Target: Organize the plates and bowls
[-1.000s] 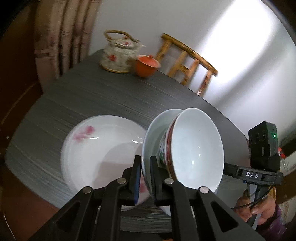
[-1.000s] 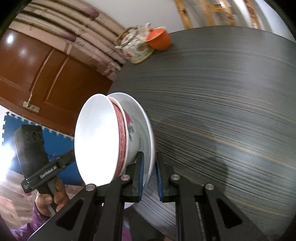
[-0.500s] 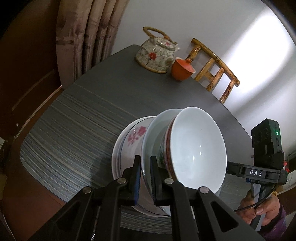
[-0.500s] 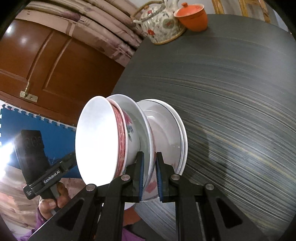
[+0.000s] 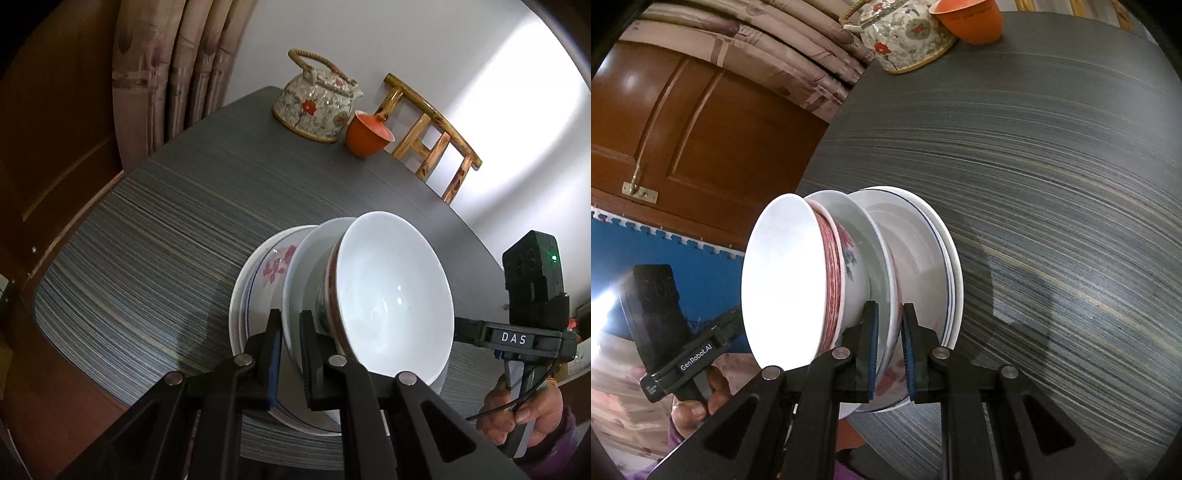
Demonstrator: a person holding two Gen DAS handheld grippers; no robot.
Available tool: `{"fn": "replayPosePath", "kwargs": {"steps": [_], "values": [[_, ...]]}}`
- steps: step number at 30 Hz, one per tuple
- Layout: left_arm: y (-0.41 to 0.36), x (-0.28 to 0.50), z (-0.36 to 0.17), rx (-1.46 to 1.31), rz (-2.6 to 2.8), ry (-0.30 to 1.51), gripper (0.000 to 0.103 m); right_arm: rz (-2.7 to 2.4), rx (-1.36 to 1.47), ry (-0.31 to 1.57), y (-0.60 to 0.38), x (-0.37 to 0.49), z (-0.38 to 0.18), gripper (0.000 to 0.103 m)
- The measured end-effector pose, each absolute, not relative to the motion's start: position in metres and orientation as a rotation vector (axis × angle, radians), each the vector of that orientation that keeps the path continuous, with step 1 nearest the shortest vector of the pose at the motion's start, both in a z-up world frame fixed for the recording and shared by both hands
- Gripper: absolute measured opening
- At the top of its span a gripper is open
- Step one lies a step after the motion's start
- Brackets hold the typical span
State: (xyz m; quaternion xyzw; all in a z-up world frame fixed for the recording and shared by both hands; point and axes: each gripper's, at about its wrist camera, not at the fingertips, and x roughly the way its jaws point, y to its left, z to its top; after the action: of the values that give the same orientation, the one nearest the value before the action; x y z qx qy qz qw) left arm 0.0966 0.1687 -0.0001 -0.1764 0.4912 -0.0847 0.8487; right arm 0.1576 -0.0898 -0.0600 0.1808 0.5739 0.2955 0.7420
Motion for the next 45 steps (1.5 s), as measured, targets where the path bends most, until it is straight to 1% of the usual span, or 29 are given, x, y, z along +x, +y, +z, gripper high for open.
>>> {"fn": "replayPosePath", "kwargs": {"steps": [3,5,6,7,8,10,12,14,16,18,19,21,22,24,28,39,45], "values": [[0.17,0.094,0.01,-0.359,-0.173,0.992,0.012,0.641,0.362,1.216,-0.089,0.153,-0.056,0.015],[0.171,0.09,0.018,-0.329,-0.151,0.957,0.02,0.636,0.36,1.192,-0.089,0.151,-0.054,0.016],[0.17,0.088,0.02,-0.309,-0.134,0.953,0.028,0.629,0.358,1.175,-0.09,0.149,-0.053,0.019],[0.169,0.086,0.022,-0.293,-0.126,0.951,0.031,0.616,0.348,1.154,-0.092,0.147,-0.051,0.022],[0.167,0.081,0.024,-0.268,-0.12,0.943,0.031,0.596,0.331,1.129,-0.094,0.144,-0.048,0.028],[0.161,0.075,0.026,-0.213,-0.108,0.936,0.033,0.578,0.321,1.07,-0.1,0.137,-0.041,0.034],[0.155,0.069,0.027,-0.154,-0.079,0.941,0.035,0.535,0.295,0.989,-0.107,0.128,-0.029,0.047],[0.151,0.06,0.03,-0.125,-0.072,0.924,0.035,0.503,0.259,0.929,-0.108,0.119,-0.017,0.055],[0.147,0.052,0.033,-0.115,-0.067,0.902,0.035,0.437,0.205,0.835,-0.111,0.101,-0.002,0.058],[0.142,0.042,0.036,-0.106,-0.076,0.875,0.035,0.396,0.192,0.751,-0.111,0.081,0.01,0.069],[0.138,0.037,0.037,-0.094,-0.074,0.864,0.035,0.365,0.19,0.699,-0.111,0.069,0.016,0.071],[0.131,0.031,0.041,-0.063,-0.066,0.848,0.035,0.319,0.189,0.613,-0.109,0.047,0.024,0.081],[0.126,0.026,0.044,-0.047,-0.069,0.833,0.035,0.302,0.192,0.568,-0.107,0.035,0.027,0.084],[0.119,0.017,0.05,-0.028,-0.066,0.803,0.036,0.257,0.192,0.491,-0.103,0.013,0.032,0.101],[0.11,0.0,0.061,0.003,-0.046,0.762,0.035,0.229,0.16,0.414,-0.094,-0.014,0.034,0.102],[0.102,-0.026,0.072,0.045,-0.033,0.708,0.036,0.181,0.113,0.391,-0.08,-0.055,0.042,0.102],[0.104,-0.029,0.074,0.049,-0.022,0.699,0.036,0.18,0.1,0.385,-0.073,-0.063,0.043,0.102]]}}
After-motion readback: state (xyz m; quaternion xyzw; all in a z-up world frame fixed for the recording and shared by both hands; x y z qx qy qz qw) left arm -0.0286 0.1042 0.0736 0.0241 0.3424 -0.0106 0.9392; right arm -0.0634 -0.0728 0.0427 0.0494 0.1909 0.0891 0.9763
